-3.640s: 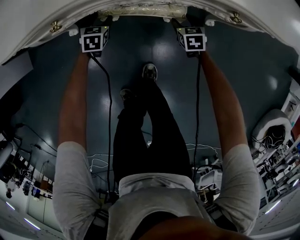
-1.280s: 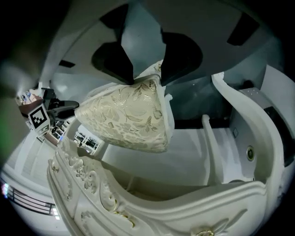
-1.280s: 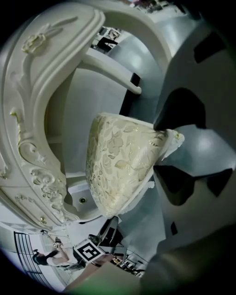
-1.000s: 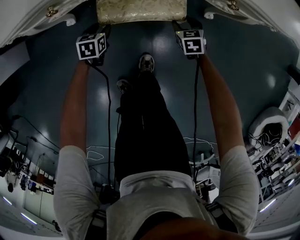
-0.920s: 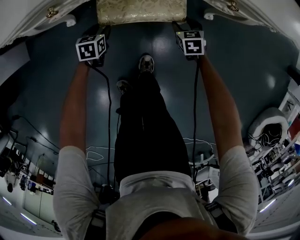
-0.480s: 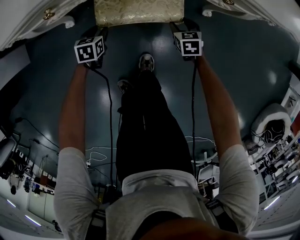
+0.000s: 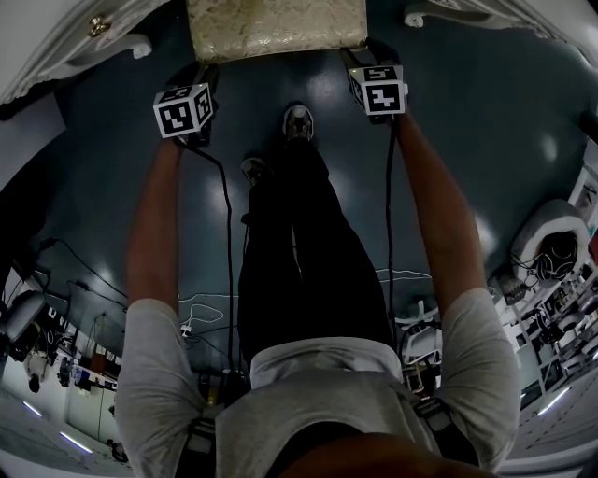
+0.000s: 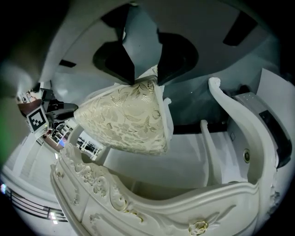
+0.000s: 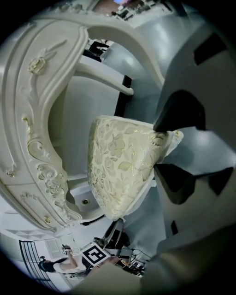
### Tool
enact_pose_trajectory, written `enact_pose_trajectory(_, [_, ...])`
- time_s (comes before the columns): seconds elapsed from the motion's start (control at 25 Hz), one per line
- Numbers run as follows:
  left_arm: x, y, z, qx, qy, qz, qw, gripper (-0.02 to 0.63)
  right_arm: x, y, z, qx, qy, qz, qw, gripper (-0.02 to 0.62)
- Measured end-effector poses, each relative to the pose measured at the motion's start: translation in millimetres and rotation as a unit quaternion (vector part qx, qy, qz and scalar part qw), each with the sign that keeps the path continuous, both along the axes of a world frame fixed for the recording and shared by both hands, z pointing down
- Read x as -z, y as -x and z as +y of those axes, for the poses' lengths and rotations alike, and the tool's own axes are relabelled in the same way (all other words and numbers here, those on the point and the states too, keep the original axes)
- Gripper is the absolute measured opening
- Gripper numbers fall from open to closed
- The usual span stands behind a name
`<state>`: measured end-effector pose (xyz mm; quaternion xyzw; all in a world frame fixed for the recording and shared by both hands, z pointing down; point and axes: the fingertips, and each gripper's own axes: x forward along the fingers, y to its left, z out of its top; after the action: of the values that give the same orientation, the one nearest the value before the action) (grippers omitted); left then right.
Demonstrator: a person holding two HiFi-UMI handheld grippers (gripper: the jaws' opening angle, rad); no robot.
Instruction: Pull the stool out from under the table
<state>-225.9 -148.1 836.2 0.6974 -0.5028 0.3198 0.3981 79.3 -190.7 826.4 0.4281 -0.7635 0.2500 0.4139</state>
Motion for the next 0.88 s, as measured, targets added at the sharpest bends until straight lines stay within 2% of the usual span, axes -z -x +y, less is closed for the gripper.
enact_pose_trajectory(0.44, [-0.1,3.6,19.5,-0.003,0.004,-0.005,1.0000,0.153,-1.3,2.6,23.1,-0.006,0.006,0.005,1.000,0.233])
enact_pose_trajectory(0.64, [4.7,2.7,25.0,-0.018,0.008,-0.018,0.9997,0.143,0.4,0.7,30.4,-0.009,0.010,0.009,1.000,0.232])
enact_pose_trajectory(0.72, [7.0,2.7,27.6,-0.021,0.007,-0.024,0.9995,0.135,1.1,0.5,33.2,-0.012,0.012,0.010,1.000,0.232])
enact_pose_trajectory(0.8, [10.4,1.6,30.3,-0.018,0.003,-0.022,0.9996,0.092,1.5,0.3,35.9,-0.015,0.012,0.012,1.000,0.232])
enact_pose_trajectory(0.88, [11.6,1.7,32.5,-0.010,0.002,-0.018,0.9998,0.086,1.5,0.6,37.7,-0.015,0.013,0.015,1.000,0.232])
